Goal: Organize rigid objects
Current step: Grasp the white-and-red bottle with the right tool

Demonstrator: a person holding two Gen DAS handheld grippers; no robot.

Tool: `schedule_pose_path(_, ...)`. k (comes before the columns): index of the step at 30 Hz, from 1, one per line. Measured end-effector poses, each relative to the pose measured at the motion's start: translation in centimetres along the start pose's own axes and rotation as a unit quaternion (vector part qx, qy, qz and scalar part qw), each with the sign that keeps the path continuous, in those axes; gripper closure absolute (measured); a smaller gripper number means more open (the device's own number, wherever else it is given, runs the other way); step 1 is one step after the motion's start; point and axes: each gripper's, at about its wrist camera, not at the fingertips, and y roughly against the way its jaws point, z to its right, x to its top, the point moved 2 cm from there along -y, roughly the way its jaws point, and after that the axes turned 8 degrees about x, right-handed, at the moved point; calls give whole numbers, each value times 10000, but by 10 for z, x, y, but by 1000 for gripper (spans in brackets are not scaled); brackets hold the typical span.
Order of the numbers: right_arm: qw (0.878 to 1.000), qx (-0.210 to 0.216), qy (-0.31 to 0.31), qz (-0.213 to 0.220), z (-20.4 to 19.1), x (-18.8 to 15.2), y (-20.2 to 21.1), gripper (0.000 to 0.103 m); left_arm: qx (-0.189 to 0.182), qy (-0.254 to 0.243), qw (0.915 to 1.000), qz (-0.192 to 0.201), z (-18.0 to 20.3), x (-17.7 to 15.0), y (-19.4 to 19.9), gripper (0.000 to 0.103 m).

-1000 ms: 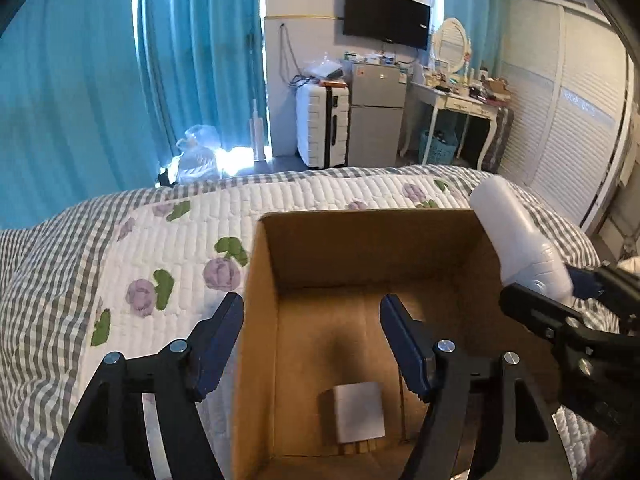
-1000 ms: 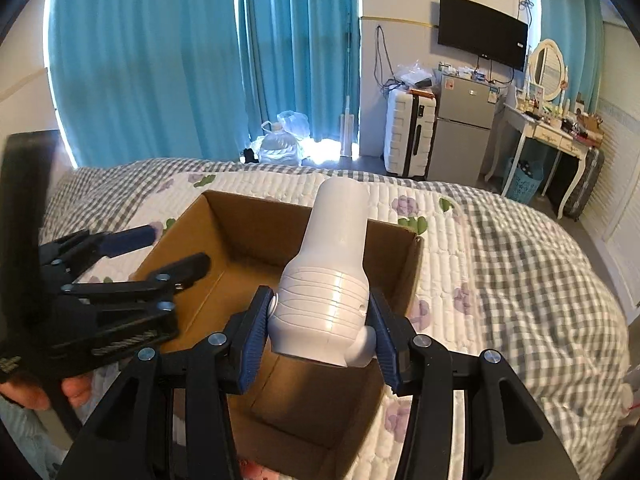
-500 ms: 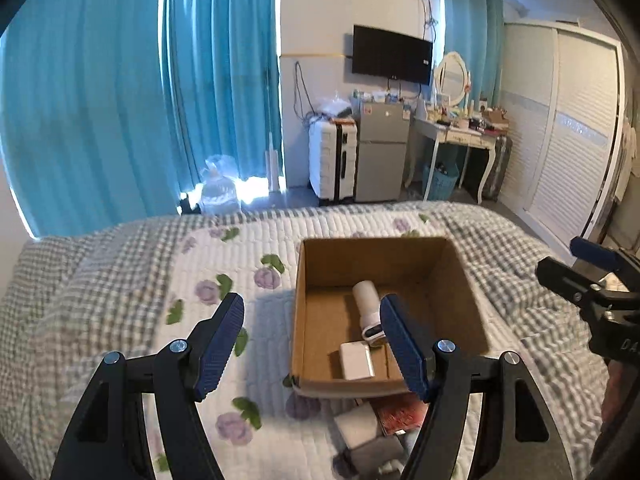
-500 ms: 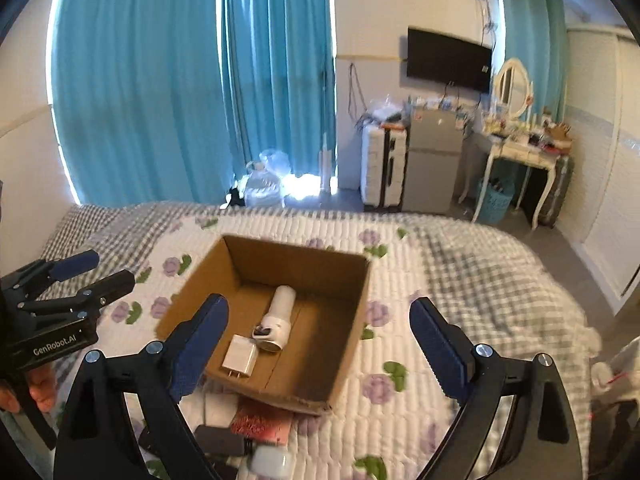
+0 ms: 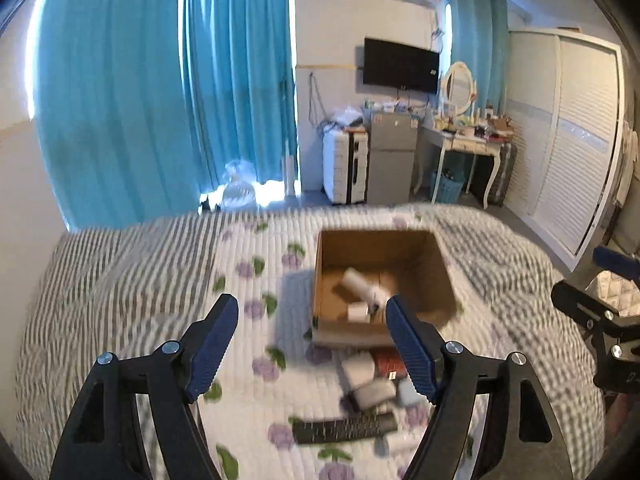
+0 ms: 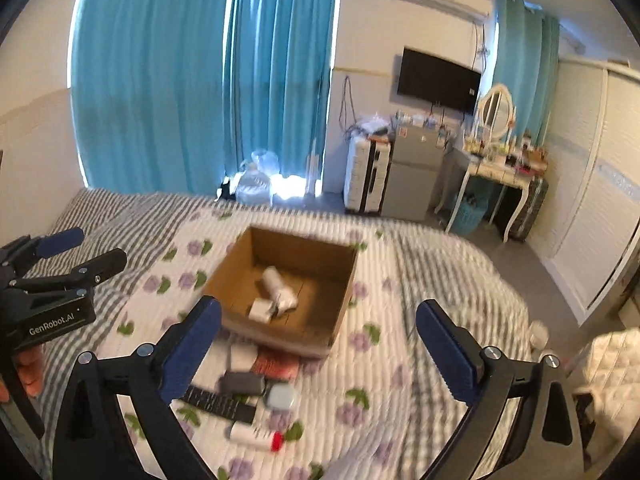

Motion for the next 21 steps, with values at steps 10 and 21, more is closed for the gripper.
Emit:
schedule_pose_path(10, 9914, 193, -452, -1217, -27, -143, -99, 3, 313, -33, 9971, -689, 12, -106, -69, 24)
schedule_pose_path(21, 9752, 380, -682, -2072, -42, -218, -176, 3, 418, 8, 9925, -1148, 12, -180, -113, 24)
